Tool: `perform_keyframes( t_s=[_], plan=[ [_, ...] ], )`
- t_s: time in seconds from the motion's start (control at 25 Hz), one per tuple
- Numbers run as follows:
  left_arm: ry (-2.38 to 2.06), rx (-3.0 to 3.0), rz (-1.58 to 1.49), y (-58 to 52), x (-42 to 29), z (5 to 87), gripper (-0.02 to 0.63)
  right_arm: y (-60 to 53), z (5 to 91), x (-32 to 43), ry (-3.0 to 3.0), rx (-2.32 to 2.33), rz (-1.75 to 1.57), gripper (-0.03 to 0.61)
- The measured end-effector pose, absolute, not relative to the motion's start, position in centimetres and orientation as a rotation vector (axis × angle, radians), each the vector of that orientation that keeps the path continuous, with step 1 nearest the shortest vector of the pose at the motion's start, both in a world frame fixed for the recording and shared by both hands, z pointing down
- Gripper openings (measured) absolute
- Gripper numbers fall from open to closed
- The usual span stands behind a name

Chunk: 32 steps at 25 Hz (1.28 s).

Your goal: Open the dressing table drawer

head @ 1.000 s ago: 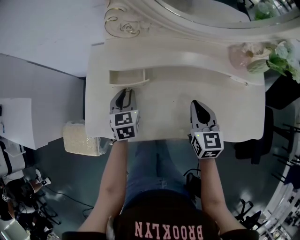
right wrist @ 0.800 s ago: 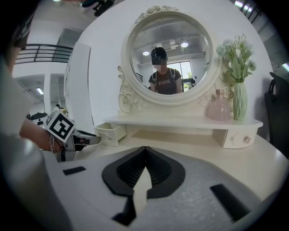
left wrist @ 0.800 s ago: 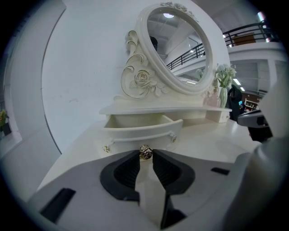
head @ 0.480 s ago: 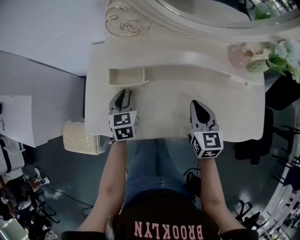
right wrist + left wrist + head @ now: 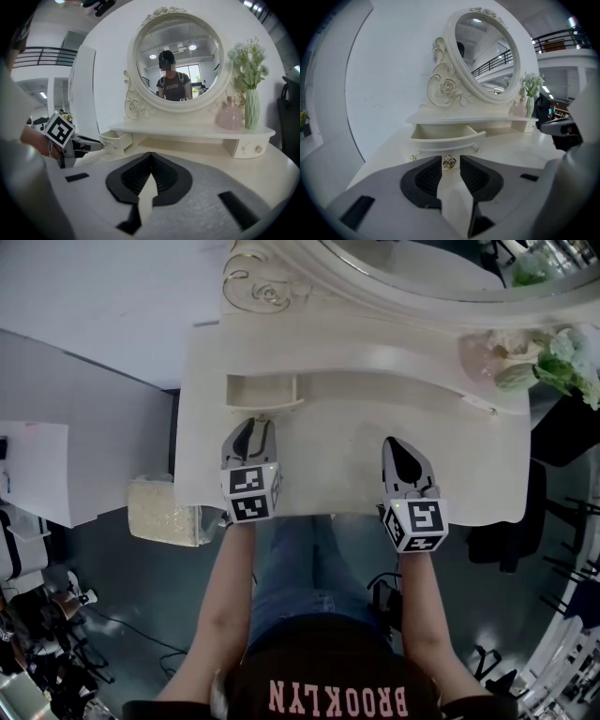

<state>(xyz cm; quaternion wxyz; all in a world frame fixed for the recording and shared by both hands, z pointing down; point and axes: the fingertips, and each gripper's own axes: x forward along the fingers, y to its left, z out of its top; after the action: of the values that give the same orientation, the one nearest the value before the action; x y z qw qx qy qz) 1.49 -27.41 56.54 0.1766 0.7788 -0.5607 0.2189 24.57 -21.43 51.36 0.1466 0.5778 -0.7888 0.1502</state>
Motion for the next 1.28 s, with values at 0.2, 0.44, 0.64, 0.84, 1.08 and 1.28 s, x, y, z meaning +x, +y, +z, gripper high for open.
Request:
perform_keyframes(
  t_s=[0.2, 0.44, 0.64, 0.84, 1.08, 1.28],
  plan=[
    [-1.587, 2.202, 0.61, -26.9, 0.8, 55.9, 0.1, -22.0, 50.2, 24.2, -2.281, 1.666, 0.405, -0.009],
    [-1.62, 2.217, 0.555, -26.5, -0.3, 53.8, 0.01, -22.8, 48.5, 23.7, -2.292, 1.667, 0.371, -0.009],
    [-1.637, 2.228, 0.536, -26.4, -1.3, 52.4, 0.005, -22.9, 47.7, 23.7, -2.289, 1.647, 0.354, -0.009],
    [-1.684, 2.209, 0.501, -26.5, -3.5, 51.0, 0.005, -23.3, 46.7, 23.3, -2.291, 1.638, 0.328, -0.009],
    [-1.745, 2.198, 0.449, -26.8, -6.1, 48.5, 0.005, -24.7, 44.2, 22.3, -2.321, 1.652, 0.266, -0.009],
    [-1.798, 2.203, 0.394, -27.6, -7.9, 46.2, 0.005, -26.0, 42.0, 21.0, -2.354, 1.661, 0.208, -0.009]
  ],
)
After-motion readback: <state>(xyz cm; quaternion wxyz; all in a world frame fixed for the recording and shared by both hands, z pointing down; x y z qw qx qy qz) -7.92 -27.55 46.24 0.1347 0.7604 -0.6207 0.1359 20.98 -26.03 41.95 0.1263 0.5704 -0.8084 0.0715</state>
